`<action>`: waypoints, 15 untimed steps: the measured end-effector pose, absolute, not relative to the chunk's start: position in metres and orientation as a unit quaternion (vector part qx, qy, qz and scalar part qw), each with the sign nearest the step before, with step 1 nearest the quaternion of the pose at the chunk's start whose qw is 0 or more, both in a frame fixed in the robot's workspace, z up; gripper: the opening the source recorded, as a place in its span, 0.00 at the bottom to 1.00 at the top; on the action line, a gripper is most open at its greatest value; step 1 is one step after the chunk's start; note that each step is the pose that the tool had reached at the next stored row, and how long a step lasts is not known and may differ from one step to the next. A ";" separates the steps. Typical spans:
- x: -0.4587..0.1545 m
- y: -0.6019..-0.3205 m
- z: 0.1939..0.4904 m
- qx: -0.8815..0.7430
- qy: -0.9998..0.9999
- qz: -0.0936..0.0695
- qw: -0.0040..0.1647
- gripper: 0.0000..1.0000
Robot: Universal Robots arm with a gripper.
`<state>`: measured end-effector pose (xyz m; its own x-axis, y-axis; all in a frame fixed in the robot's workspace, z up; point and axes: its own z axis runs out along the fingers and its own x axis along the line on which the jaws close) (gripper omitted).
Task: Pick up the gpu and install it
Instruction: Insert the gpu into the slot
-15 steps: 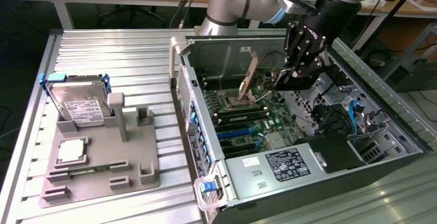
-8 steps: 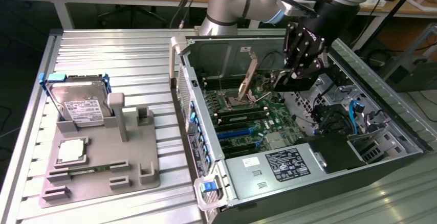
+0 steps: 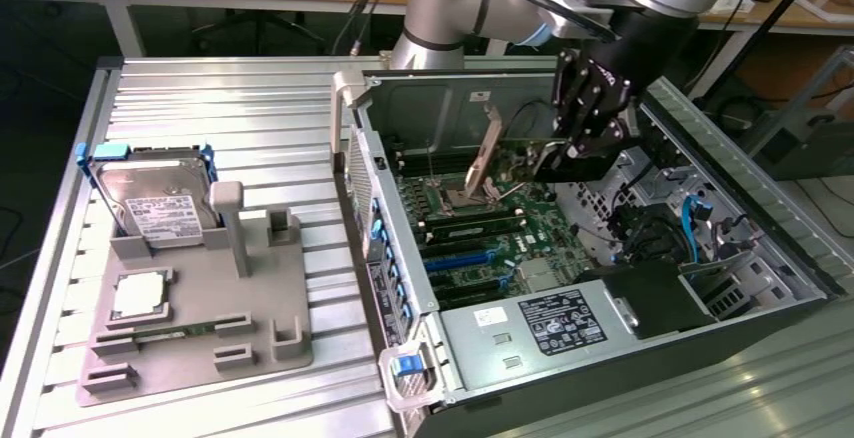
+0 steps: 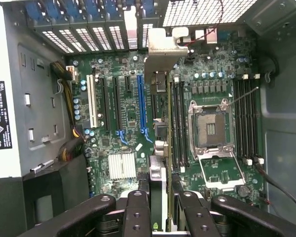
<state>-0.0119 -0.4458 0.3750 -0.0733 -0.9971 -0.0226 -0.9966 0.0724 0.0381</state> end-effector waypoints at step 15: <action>-0.012 -0.446 0.369 0.681 -0.732 -0.022 0.005 0.27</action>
<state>-0.0118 -0.4458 0.3688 -0.0732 -0.9971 -0.0224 -0.9967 0.0724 0.0381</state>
